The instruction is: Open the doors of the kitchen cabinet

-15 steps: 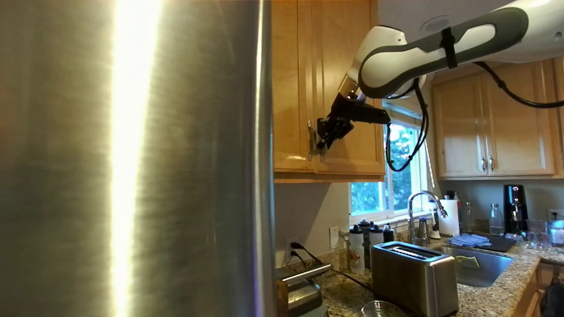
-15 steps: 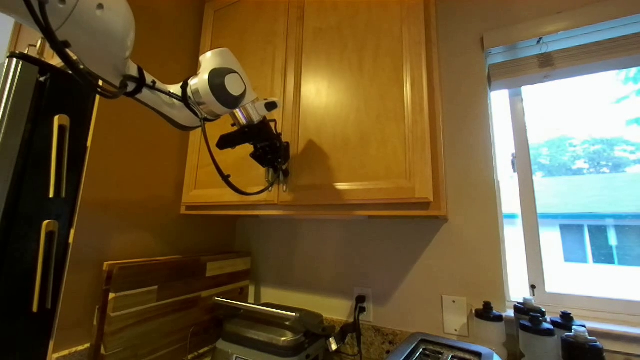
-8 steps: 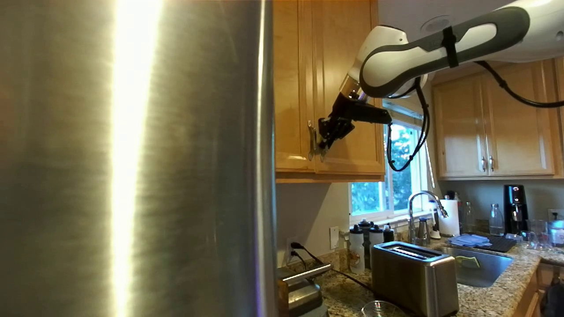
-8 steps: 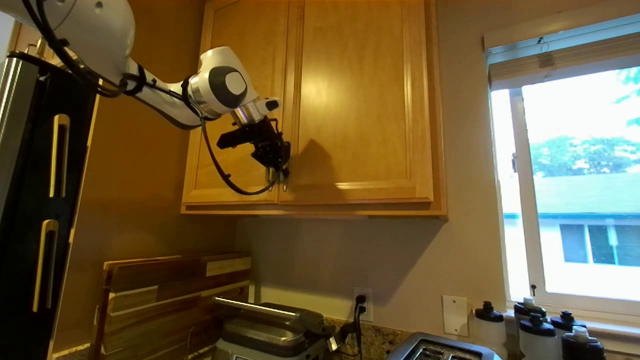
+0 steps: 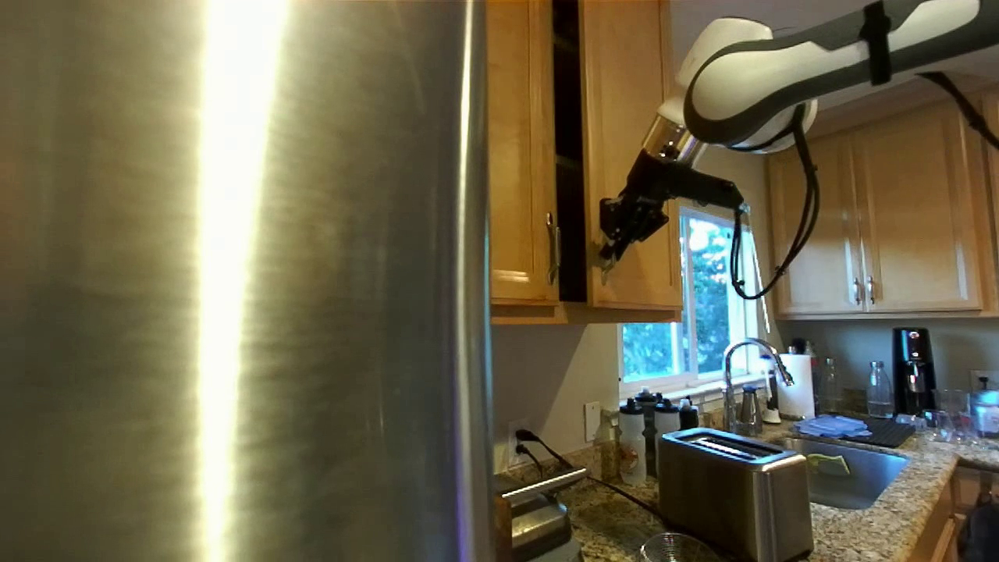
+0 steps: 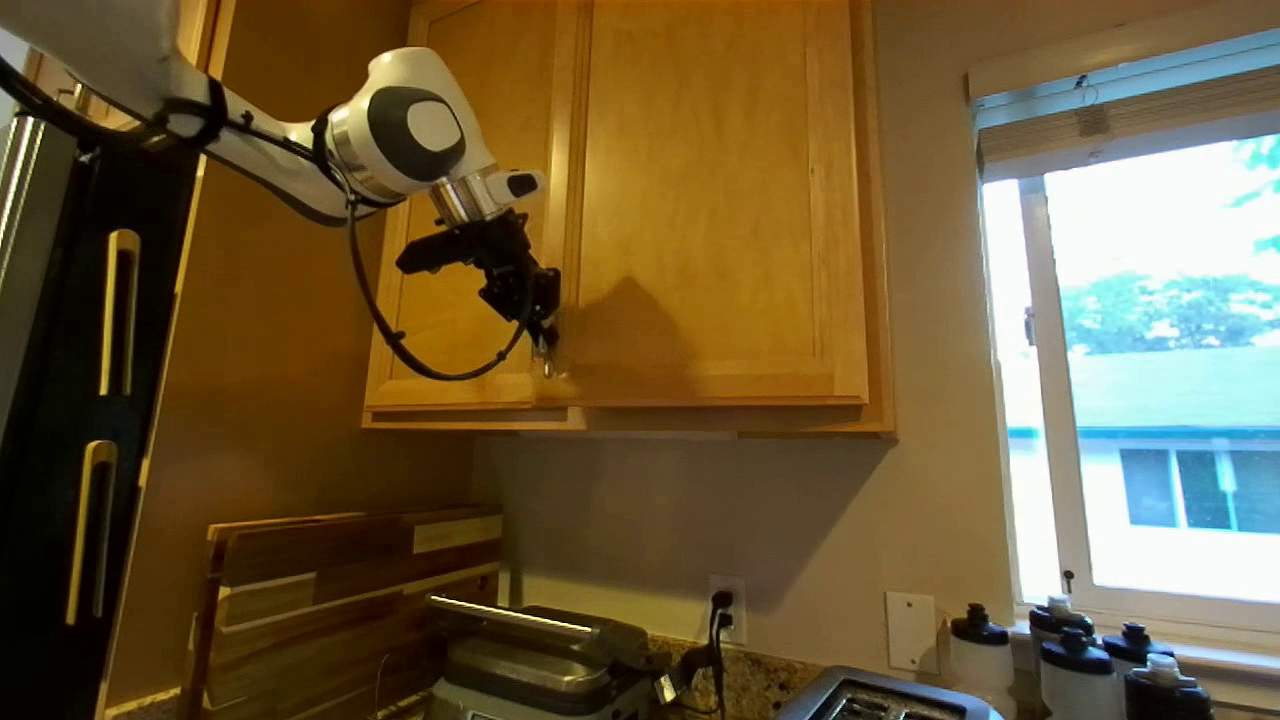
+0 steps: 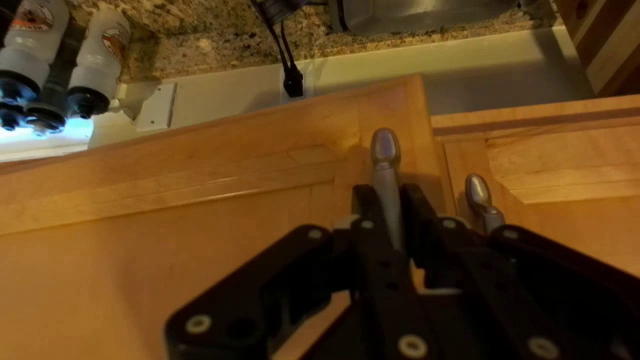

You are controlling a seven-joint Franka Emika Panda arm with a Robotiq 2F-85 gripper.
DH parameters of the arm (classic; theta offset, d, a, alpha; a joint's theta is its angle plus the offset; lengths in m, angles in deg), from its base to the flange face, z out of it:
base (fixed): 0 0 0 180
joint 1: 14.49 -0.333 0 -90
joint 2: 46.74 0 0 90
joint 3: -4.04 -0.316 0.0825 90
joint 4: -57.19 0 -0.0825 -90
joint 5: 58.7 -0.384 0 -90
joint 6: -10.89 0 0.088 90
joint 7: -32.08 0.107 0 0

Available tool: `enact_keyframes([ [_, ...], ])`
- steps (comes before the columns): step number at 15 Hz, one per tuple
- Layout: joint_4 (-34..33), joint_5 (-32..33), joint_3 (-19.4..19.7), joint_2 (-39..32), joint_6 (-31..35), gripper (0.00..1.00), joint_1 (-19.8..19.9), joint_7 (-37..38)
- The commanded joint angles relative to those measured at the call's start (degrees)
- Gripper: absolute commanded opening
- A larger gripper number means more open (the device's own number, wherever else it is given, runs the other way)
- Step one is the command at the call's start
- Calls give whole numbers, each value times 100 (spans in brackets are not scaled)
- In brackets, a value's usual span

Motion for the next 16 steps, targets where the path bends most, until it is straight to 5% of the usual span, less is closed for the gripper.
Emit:
enact_keyframes([
  [1, 958, -15, 170, 1127, -351, 10, 357, 441],
  [8, 1346, 32, 284, 2069, -1212, 9, 1035, 1032],
  [14, 1077, 661, -97, 2096, -2141, 8, 1395, 878],
  [15, 1030, 800, -187, 2098, -2340, 36, 1351, 786],
  [16, 999, 947, -272, 2097, -2518, 38, 1314, 733],
])
